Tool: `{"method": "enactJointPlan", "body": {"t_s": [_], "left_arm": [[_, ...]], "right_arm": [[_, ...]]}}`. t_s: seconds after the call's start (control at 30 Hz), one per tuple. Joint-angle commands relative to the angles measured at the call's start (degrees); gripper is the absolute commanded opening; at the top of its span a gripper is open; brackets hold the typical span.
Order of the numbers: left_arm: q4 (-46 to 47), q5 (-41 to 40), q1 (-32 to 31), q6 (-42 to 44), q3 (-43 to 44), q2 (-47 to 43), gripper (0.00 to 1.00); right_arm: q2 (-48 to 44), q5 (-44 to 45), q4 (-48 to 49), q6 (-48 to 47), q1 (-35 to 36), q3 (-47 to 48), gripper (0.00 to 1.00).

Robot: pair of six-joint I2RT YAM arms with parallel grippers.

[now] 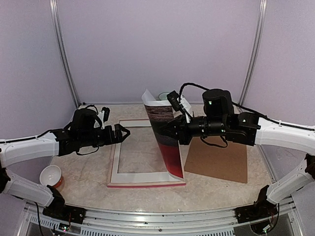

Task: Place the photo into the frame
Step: Turn over the photo.

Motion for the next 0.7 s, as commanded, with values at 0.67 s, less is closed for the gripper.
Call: {"method": "enactJointPlan", "body": {"t_s": [0.67], "left_arm": [[1.2, -1.0, 0.7, -0.9, -2.7, -2.7, 0.99]], "right_arm": [[11.7, 13.3, -18.4, -12.4, 11.8, 12.9, 0.06]]}}
